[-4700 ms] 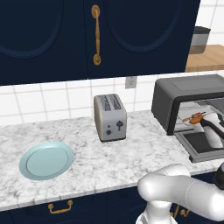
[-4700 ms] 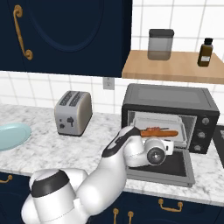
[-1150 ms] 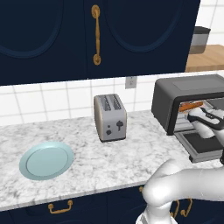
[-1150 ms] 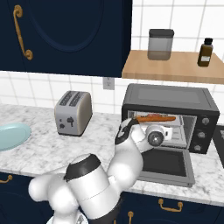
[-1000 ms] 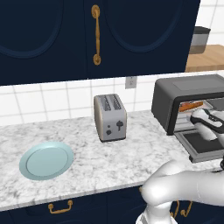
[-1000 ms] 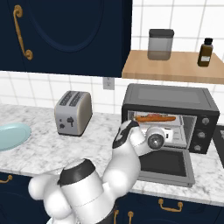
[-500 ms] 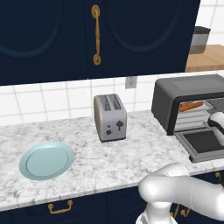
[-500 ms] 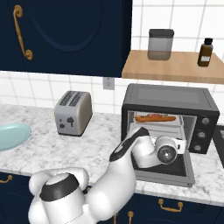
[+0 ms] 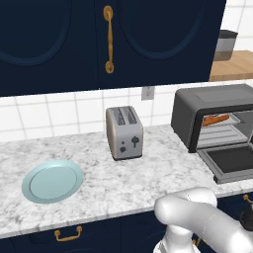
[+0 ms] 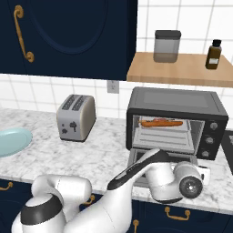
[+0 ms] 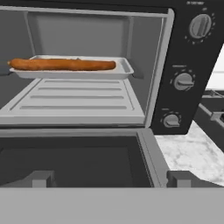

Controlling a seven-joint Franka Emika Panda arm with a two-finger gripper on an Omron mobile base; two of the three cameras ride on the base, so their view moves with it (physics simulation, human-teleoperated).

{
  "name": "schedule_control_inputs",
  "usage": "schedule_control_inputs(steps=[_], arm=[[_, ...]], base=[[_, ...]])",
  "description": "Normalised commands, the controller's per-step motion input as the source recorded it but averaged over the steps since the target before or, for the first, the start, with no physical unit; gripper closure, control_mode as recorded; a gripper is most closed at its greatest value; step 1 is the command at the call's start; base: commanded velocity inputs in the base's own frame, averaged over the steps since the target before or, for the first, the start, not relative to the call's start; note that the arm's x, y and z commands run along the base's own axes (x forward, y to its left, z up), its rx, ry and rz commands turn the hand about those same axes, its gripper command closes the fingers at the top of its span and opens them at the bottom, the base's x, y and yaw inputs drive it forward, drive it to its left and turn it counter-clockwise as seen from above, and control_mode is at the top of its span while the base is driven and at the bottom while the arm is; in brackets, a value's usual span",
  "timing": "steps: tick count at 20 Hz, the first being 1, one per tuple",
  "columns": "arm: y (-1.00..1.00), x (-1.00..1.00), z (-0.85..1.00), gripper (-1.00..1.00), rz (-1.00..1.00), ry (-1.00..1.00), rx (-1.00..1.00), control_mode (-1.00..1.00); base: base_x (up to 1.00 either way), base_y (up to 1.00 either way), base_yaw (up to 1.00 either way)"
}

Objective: Pick up the kebab skewer and baguette bread, and place them inside the toaster oven. Close the toaster oven door and start by setting the timer.

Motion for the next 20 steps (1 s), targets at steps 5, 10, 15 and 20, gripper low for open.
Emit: schedule_control_inputs(steps=[5, 10, 15, 20], arm=[[-0.09, -0.62, -0.29, -1.0, 0.0, 0.06, 0.0, -1.0], [-0.02, -0.43, -0.34, -1.0, 0.0, 0.02, 0.0, -1.0], [0.0, -0.15, -0.32, -1.0, 0.0, 0.0, 0.0, -1.0], [-0.03, -0.18, -0.38, -1.0, 0.0, 0.0, 0.0, -1.0]], base=[[0.0, 0.0, 0.0], [0.0, 0.0, 0.0], [0.0, 0.0, 0.0], [0.0, 0.0, 0.0]])
